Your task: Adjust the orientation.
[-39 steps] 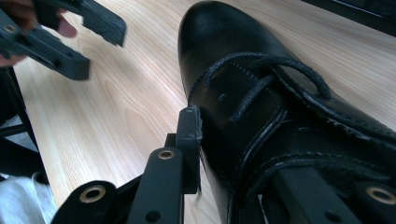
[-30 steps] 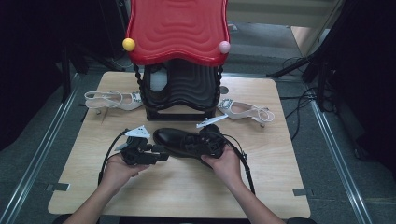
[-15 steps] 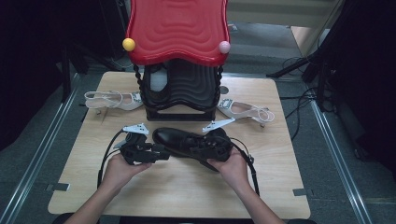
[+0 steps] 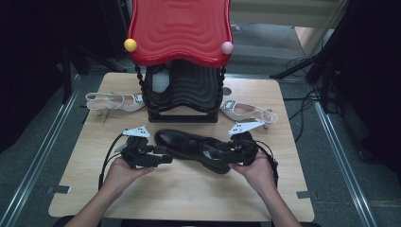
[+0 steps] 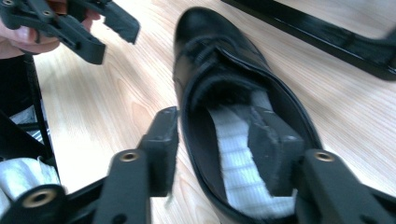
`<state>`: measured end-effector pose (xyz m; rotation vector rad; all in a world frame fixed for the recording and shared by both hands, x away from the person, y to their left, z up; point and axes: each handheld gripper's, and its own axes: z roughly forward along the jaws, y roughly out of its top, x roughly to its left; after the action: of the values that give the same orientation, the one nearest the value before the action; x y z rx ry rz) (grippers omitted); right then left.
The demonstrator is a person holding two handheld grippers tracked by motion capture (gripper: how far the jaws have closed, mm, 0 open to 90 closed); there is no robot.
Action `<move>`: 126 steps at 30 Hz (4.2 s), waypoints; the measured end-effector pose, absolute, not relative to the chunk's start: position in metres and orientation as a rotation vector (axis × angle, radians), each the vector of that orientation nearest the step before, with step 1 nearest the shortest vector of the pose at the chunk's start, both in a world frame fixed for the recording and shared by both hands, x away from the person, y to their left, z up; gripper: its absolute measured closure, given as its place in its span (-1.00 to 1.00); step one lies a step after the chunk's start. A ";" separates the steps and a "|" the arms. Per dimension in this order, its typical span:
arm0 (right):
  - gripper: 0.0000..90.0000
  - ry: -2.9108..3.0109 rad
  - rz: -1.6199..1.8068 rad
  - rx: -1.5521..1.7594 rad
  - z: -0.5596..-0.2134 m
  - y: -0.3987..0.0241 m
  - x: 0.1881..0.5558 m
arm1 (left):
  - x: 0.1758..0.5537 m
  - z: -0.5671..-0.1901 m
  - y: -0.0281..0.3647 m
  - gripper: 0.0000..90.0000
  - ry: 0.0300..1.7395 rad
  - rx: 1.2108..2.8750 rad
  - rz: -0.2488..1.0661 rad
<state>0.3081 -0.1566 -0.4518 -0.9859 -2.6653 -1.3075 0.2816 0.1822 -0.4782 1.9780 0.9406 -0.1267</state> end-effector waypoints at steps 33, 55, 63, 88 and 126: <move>1.00 -2.788 -1.148 -1.171 -0.485 -0.172 0.355 | 0.303 -0.503 0.149 0.86 0.998 2.011 -0.128; 1.00 -2.740 -1.125 -1.157 -0.486 -0.173 0.327 | 0.311 -0.510 0.148 0.94 1.001 2.069 -0.188; 1.00 -2.709 -1.101 -1.174 -0.485 -0.170 0.310 | 0.315 -0.509 0.146 0.91 0.993 2.088 -0.208; 1.00 -2.649 -1.054 -1.209 -0.485 -0.166 0.277 | 0.325 -0.510 0.129 0.94 0.965 2.083 -0.204; 0.37 -2.522 -1.155 -1.281 -0.451 -0.161 0.278 | 0.317 -0.458 0.174 0.78 0.876 2.024 -0.206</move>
<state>0.2784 -0.1610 -0.4507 -1.2814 -2.5219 -1.1549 0.3169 0.1745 -0.4578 2.0240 0.8757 -0.2062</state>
